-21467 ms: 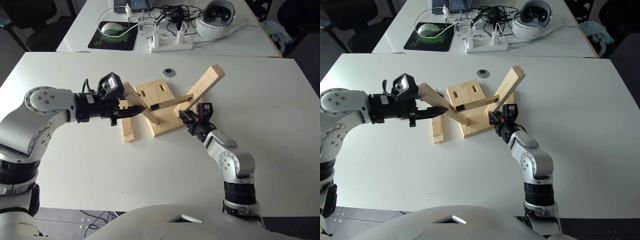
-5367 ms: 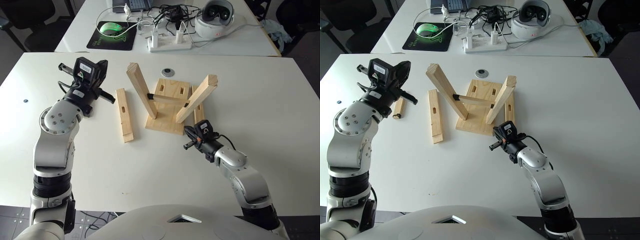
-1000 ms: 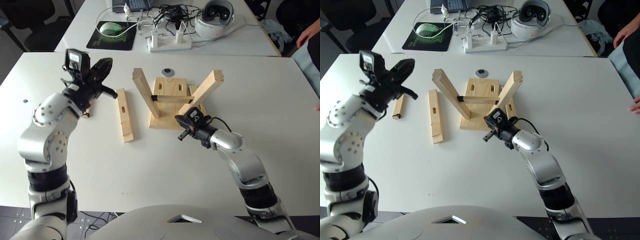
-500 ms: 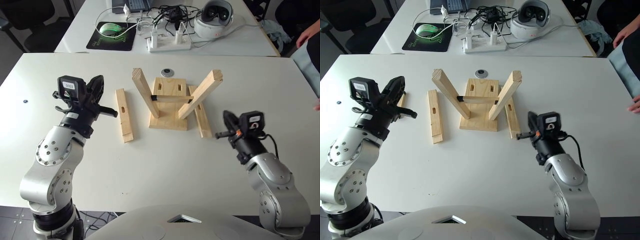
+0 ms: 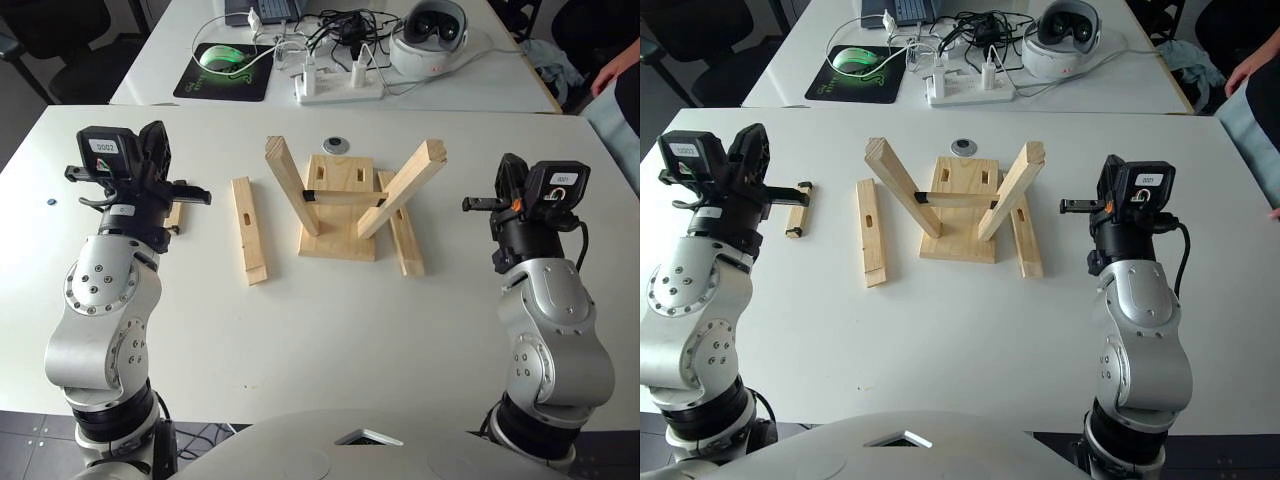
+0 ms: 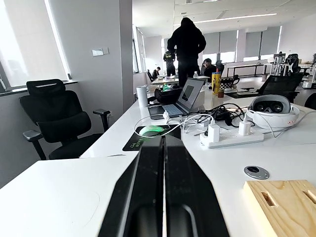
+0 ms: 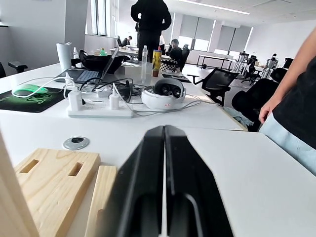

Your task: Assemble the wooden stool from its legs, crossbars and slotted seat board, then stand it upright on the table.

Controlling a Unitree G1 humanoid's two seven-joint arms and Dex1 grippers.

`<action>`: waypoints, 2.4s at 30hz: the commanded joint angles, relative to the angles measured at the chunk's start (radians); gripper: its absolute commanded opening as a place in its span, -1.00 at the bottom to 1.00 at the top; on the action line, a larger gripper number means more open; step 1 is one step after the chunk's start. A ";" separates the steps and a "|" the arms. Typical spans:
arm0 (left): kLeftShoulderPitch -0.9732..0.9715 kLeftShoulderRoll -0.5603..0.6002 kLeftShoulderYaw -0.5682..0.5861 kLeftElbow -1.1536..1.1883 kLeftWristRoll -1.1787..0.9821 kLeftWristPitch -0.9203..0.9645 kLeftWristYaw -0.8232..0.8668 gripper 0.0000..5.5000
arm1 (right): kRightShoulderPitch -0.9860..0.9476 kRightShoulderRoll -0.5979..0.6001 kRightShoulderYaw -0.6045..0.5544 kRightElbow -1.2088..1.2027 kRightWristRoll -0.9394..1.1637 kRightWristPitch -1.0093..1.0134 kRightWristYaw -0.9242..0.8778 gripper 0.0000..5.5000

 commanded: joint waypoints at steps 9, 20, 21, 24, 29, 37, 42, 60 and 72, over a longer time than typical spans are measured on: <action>-0.084 0.010 -0.318 0.038 -0.100 0.233 -0.142 -1.00 | -0.033 -0.061 0.286 0.010 0.068 0.048 0.142 -1.00; 0.019 0.093 -0.012 0.031 0.081 0.103 -0.047 -1.00 | 0.059 -0.033 -0.057 0.048 -0.026 0.082 -0.012 -1.00; 0.016 0.087 -0.005 0.027 0.090 0.088 -0.043 -1.00 | 0.054 -0.026 -0.057 0.042 -0.027 0.083 -0.014 -1.00; -0.004 0.052 -0.043 0.022 0.081 0.054 -0.059 -1.00 | 0.037 -0.011 0.008 0.023 -0.009 0.088 0.008 -1.00; -0.108 0.009 -0.497 0.019 -0.049 0.087 -0.301 -1.00 | -0.016 -0.063 0.435 -0.013 0.079 0.107 0.186 -1.00; -0.016 0.172 -0.393 0.066 0.082 0.122 -0.257 -1.00 | 0.050 -0.096 0.321 0.024 0.023 0.137 0.144 -1.00; 0.007 0.184 -0.163 0.103 0.166 0.049 -0.170 -1.00 | 0.041 -0.062 0.031 0.068 -0.034 0.103 0.036 -1.00; -0.091 0.145 -0.360 0.136 0.153 -0.017 -0.306 -1.00 | -0.016 -0.074 0.304 0.067 0.034 0.090 0.158 -1.00; -0.055 0.243 -0.163 0.343 0.236 -0.176 -0.310 -1.00 | 0.071 -0.292 0.344 0.291 -0.001 -0.046 0.340 -1.00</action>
